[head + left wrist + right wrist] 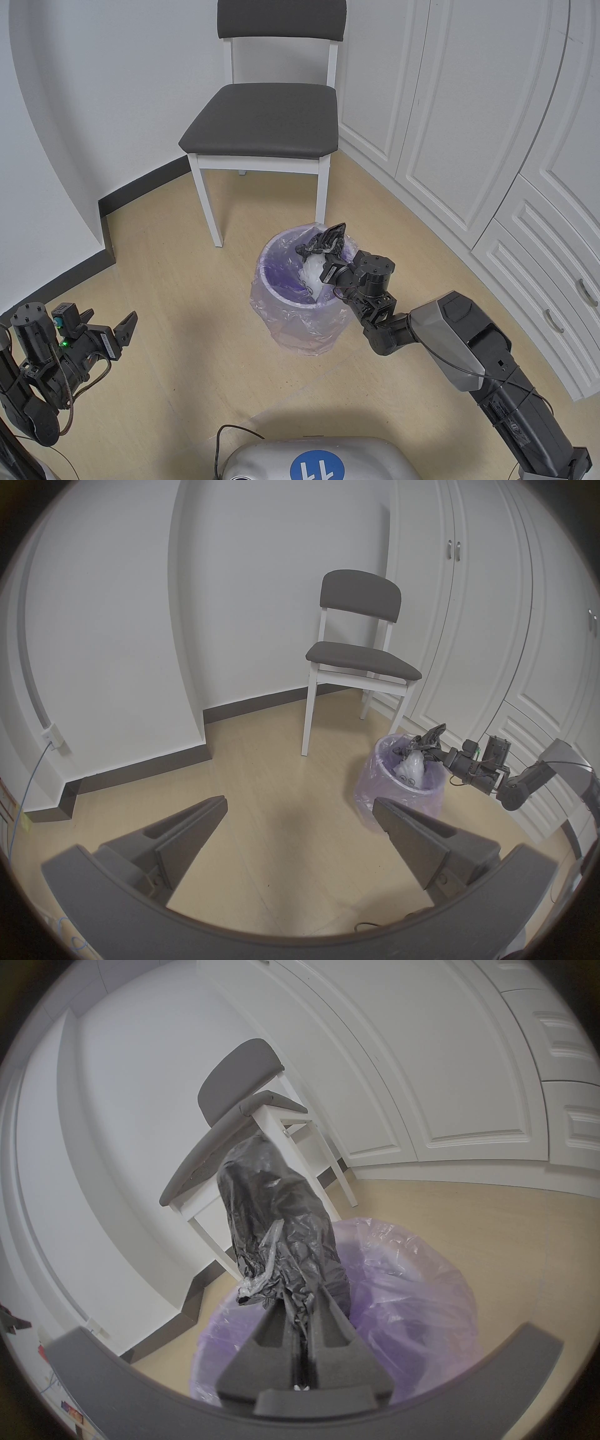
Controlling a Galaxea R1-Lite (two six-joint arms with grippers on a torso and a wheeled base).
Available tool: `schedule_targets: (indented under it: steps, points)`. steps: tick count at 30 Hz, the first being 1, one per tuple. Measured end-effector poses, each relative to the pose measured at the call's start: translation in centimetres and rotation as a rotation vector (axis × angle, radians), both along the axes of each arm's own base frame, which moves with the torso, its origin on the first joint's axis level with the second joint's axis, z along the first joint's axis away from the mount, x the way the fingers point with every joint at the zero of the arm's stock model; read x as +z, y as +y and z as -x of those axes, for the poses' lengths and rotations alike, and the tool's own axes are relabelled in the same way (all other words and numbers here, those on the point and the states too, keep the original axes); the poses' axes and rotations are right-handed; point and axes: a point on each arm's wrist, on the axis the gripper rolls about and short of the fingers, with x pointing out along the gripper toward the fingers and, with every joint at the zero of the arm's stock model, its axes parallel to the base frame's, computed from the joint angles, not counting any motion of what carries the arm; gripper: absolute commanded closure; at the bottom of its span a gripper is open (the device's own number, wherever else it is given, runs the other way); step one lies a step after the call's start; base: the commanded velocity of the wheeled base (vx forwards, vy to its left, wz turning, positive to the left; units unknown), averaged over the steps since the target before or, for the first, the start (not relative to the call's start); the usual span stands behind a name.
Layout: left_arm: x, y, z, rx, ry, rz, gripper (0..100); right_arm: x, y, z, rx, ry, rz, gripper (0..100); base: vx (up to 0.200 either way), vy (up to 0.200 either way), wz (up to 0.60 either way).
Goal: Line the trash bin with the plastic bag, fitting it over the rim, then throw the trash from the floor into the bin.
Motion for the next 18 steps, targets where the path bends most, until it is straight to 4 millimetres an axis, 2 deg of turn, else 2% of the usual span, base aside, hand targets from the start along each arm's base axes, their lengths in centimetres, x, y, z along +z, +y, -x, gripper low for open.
schedule_targets:
  steps: [5, 6, 18]
  points:
    - [0.0, -0.1, 0.0, -0.003, 0.002, 0.000, 0, -0.7, 0.0, 0.0, 0.002, 0.003, 0.027, 100, 0.000, 0.000, 0.00]
    - [0.0, -0.1, 0.0, -0.003, 0.002, 0.000, 0, -0.8, 0.0, 0.0, 0.001, 0.005, 0.028, 0, 0.000, 0.000, 0.00]
    - [-0.1, -0.1, 0.1, -0.007, 0.004, 0.000, 0, -1.9, -0.2, -0.1, -0.002, 0.019, 0.035, 0, 0.000, 0.000, 0.00]
